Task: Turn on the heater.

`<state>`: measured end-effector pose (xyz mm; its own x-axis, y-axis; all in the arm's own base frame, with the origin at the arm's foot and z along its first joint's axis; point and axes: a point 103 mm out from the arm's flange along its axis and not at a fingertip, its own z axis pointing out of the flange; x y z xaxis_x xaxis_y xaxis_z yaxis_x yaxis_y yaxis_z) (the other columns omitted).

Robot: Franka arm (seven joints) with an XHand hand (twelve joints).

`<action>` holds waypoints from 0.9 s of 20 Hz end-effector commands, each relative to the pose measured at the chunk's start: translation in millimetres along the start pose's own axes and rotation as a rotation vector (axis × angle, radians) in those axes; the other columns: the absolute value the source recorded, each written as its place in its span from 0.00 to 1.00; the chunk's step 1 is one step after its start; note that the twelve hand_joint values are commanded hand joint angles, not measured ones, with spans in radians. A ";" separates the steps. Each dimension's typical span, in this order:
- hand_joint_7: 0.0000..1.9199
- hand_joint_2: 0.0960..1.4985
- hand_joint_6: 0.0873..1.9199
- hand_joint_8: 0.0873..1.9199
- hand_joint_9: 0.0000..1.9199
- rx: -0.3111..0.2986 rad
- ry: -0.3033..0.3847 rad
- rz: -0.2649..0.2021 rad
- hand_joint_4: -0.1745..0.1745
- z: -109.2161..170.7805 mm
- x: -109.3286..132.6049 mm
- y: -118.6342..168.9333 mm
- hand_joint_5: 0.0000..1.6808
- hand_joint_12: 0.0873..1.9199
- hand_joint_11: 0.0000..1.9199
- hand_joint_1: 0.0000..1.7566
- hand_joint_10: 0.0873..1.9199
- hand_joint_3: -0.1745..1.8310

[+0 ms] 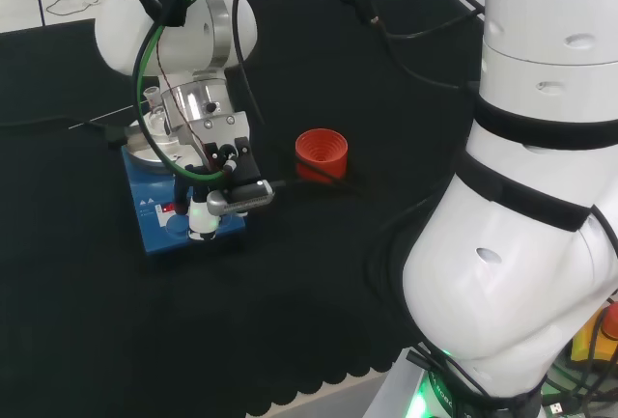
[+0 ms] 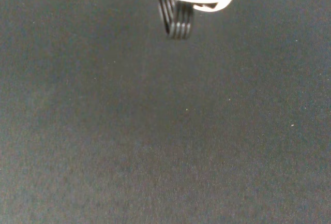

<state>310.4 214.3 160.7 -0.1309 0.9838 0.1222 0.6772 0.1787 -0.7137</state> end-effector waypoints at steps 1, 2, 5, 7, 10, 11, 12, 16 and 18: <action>0.85 0.42 0.21 0.81 0.92 0.017 -0.012 0.001 0.35 -1.5 4.1 6.3 0.15 0.71 0.76 0.83 0.83 0.61; 0.85 0.42 0.20 0.81 0.92 0.019 -0.011 0.001 0.35 -1.6 3.3 7.2 0.15 0.71 0.76 0.83 0.83 0.61; 0.85 0.42 0.20 0.81 0.92 0.021 -0.023 0.005 0.35 -2.7 9.9 9.4 0.15 0.71 0.76 0.83 0.83 0.61; 0.85 0.42 0.20 0.81 0.92 0.024 -0.025 0.004 0.35 -2.9 13.1 10.0 0.15 0.72 0.76 0.83 0.83 0.61; 0.85 0.42 0.19 0.81 0.92 0.033 -0.021 -0.005 0.35 -2.3 10.1 12.5 0.15 0.72 0.76 0.83 0.83 0.61; 0.85 0.42 0.19 0.81 0.92 0.035 -0.020 -0.005 0.35 -1.9 7.6 13.6 0.15 0.72 0.76 0.83 0.83 0.61; 0.85 0.42 0.19 0.81 0.92 0.037 -0.021 -0.005 0.35 -1.2 5.6 14.7 0.15 0.72 0.76 0.83 0.83 0.61; 0.85 0.42 0.19 0.81 0.92 0.041 -0.018 0.000 0.35 -0.2 3.0 16.9 0.16 0.72 0.76 0.83 0.83 0.61; 0.85 0.41 0.19 0.81 0.92 0.043 -0.025 0.008 0.35 -0.8 9.5 17.1 0.16 0.72 0.76 0.83 0.83 0.61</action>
<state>321.6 220.8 149.5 -0.1438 0.9835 0.1101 0.6476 0.1777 -0.7410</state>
